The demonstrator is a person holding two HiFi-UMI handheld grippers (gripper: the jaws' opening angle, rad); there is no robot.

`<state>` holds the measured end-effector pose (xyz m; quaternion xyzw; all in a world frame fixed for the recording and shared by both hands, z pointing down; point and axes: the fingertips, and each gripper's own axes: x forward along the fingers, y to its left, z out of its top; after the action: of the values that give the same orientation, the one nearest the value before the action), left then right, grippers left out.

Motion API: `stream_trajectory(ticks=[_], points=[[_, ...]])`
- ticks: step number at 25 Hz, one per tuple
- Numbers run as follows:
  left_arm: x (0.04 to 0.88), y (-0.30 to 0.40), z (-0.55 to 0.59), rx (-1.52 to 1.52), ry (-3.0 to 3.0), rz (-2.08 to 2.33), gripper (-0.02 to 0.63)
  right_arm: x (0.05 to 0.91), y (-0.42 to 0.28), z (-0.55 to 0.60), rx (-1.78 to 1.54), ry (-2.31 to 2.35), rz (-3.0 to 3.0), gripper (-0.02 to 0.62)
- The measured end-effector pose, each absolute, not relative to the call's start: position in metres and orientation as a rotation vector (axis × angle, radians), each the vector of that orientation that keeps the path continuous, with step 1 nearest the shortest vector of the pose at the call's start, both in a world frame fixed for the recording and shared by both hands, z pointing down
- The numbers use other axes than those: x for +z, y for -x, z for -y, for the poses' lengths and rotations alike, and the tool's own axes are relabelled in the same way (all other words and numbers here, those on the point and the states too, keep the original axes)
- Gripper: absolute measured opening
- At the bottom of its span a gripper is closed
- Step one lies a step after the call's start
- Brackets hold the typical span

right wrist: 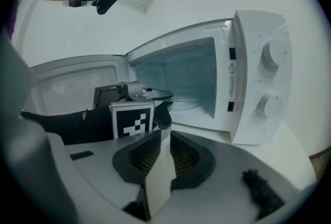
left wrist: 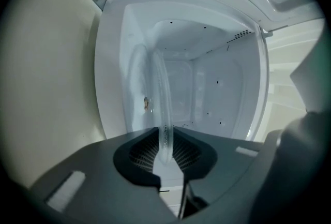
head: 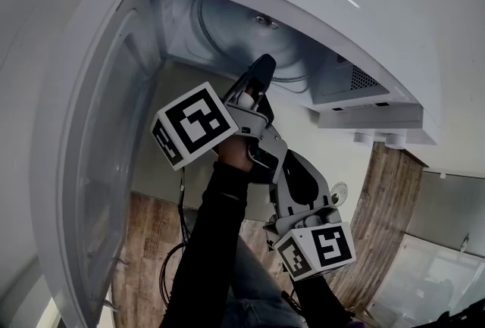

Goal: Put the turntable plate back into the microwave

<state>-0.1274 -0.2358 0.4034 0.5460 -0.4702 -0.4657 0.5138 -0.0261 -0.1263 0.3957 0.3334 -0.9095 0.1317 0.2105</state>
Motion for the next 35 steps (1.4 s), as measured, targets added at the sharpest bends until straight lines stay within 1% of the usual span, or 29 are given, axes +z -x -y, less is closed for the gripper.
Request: stream_trajectory(ticks=[11,20,29,35], points=[[0.409,0.125,0.239,-1.006,-1.247,1.137,0.046,0.379,0.03,0.155,0.264,-0.948,2.565,0.06],[0.408,0.123,0.24,-0.963,-1.252,1.105,0.031,0.38,0.064,0.191,0.201,-0.832,2.6,0.06],[0.403,0.119,0.24,-0.931,-1.304,1.06,0.06,0.382,0.088,0.206,0.167,-0.734,2.624,0.06],[0.398,0.116,0.241,-0.9,-1.37,1.024,0.117,0.384,0.089,0.211,0.152,-0.755,2.617,0.057]])
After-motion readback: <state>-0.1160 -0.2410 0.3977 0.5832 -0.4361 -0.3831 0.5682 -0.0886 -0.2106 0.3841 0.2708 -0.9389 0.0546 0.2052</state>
